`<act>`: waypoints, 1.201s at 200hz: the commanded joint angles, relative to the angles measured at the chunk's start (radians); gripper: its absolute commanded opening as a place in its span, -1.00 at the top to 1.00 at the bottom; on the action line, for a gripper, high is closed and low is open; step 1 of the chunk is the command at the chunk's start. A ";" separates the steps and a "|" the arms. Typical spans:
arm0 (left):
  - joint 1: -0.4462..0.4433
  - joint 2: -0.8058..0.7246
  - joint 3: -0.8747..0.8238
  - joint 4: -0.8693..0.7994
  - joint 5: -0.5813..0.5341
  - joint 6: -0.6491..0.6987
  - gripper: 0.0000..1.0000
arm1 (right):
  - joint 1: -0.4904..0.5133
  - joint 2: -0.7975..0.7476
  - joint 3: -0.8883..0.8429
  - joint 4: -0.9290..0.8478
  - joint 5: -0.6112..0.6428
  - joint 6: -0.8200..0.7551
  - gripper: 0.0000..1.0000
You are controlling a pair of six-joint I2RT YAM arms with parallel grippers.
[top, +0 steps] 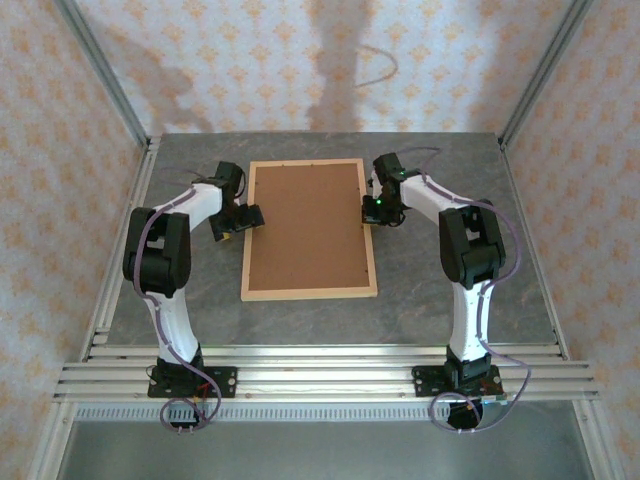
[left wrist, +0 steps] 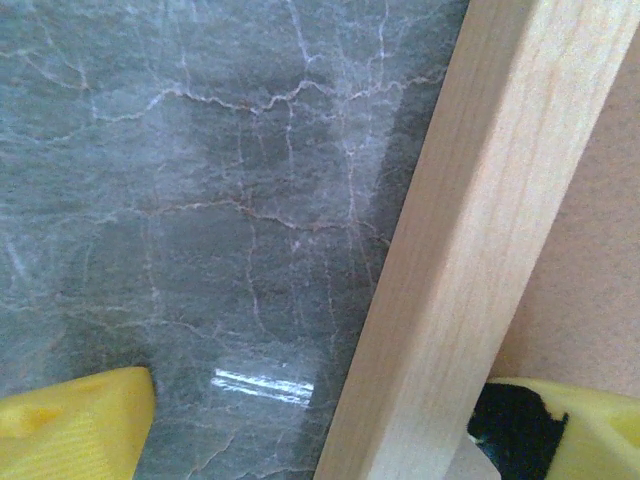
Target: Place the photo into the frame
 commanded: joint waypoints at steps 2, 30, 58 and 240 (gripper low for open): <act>-0.066 0.051 0.009 -0.105 0.011 0.031 -0.81 | 0.021 0.000 -0.042 0.022 0.027 0.018 0.78; -0.066 -0.009 0.077 -0.157 -0.033 0.049 -0.84 | 0.005 -0.008 -0.053 0.026 0.045 0.035 0.78; -0.062 -0.051 0.098 -0.178 -0.066 0.059 -0.85 | -0.009 -0.022 -0.061 0.023 0.059 0.037 0.78; -0.051 -0.575 -0.445 -0.234 -0.083 -0.038 -0.87 | -0.012 -0.045 -0.093 0.062 0.069 0.078 0.77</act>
